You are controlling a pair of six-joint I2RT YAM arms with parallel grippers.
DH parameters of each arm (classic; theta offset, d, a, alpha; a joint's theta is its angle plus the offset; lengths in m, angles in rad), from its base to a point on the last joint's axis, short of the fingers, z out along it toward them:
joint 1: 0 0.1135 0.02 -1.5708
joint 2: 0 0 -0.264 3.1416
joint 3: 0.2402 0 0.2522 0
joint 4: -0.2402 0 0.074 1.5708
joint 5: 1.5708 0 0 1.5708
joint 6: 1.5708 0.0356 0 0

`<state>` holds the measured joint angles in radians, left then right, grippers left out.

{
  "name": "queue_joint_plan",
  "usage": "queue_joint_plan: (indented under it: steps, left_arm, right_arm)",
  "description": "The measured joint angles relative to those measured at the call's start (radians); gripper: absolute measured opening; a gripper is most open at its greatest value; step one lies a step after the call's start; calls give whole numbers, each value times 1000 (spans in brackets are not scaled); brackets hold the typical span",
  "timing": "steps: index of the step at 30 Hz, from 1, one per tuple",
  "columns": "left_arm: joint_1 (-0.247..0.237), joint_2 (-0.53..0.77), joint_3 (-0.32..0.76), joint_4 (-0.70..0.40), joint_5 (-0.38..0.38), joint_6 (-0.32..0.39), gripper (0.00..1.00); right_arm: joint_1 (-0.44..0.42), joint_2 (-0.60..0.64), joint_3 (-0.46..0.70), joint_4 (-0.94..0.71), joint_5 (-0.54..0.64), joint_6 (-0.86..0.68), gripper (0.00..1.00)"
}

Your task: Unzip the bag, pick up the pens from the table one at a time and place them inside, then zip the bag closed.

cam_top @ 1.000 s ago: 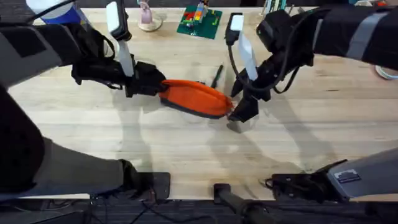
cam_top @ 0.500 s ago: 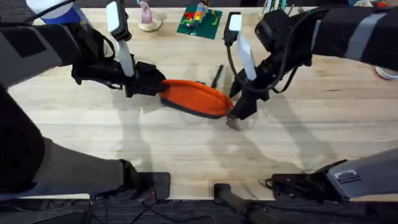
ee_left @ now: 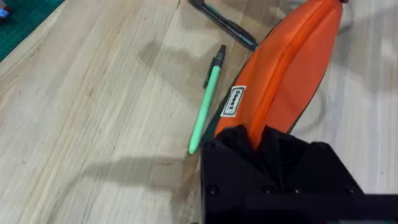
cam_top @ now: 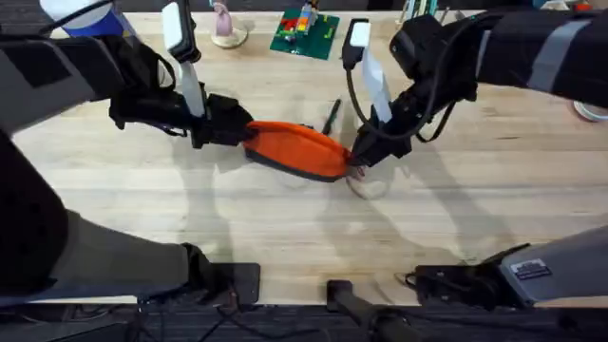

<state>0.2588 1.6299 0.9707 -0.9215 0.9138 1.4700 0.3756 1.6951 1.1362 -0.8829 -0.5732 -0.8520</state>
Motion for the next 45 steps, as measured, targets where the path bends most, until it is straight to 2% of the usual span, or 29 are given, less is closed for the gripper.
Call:
queue_joint_plan:
  steps: [9, 22, 32, 38, 45]
  left_arm:
    - [0, 0, 0, 0, 0, 0, 41]
    - [1, 0, 0, 2, 0, 0, 41]
    - [1, 0, 0, 2, 0, 0, 41]
    - [1, 0, 0, 5, 0, 0, 41]
    - [1, 0, 0, 5, 0, 0, 41]
  right_arm:
    - [0, 0, 11, -29, 0, 30, 31]
    - [1, -54, 132, -71, 1, 37, 31]
    - [1, -54, 135, -70, 1, 37, 31]
    - [18, -54, 135, -9, 1, 36, 30]
    - [102, -54, 135, 109, 4, 36, 31]
